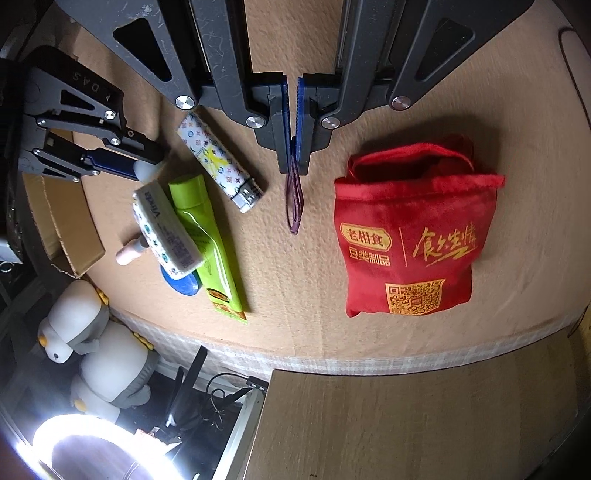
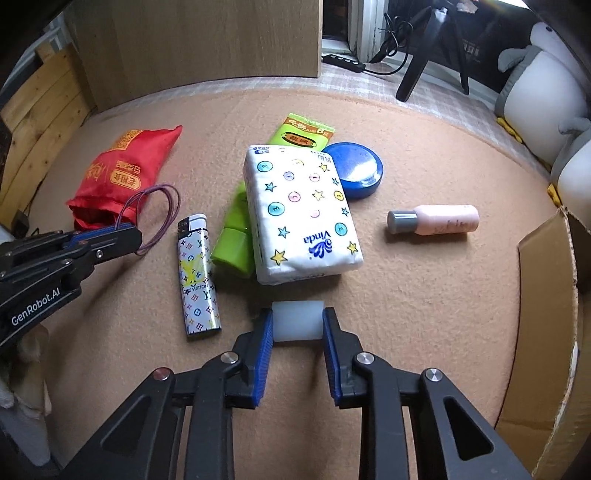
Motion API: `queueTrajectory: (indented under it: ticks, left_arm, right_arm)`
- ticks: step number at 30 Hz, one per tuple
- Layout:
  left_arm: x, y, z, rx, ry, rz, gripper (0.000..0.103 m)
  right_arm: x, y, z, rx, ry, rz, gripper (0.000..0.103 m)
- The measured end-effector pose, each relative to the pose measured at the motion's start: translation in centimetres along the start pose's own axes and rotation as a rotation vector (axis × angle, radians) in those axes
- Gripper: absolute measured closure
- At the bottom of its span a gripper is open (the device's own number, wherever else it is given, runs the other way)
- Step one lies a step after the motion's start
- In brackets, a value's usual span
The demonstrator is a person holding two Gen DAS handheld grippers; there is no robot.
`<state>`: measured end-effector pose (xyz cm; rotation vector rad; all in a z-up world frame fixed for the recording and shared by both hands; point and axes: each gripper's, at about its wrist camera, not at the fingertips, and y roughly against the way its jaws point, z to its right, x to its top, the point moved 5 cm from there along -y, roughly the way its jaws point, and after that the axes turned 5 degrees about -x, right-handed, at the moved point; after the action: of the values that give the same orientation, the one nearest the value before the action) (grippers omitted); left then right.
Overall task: Organize objects
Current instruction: 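Grasp the purple rubber band with the left gripper while the right grasps the white cube, then carry the band and cube into the box and open both grippers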
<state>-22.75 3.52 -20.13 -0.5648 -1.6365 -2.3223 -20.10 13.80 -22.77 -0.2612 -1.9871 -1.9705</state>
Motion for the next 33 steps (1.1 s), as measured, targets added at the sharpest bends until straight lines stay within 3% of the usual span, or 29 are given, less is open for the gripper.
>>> queueTrajectory:
  ticks: [9,18,27,33]
  left_arm:
    - [-1.6,2.8,0.6,-0.039,0.023,0.027,0.101]
    - [-2.3,6.5,3.8,-0.107,-0.002,0.069,0.101]
    - [-1.7,8.1,10.6,-0.195,-0.094,0.088,0.101]
    - [-1.3,7.5,17.3,-0.266,-0.183,0.077,0.101]
  right_arm:
    - [-1.2,1.4,0.3,0.052,-0.036,0.023,0.08]
    - [-2.9,6.2,2.7,0.089,-0.108,0.106,0.08]
    - [-5.7,11.0,7.9,0.044,-0.185,0.169,0.08]
    - [-8.1,13.4,13.1,-0.008,-0.27,0.196,0.08]
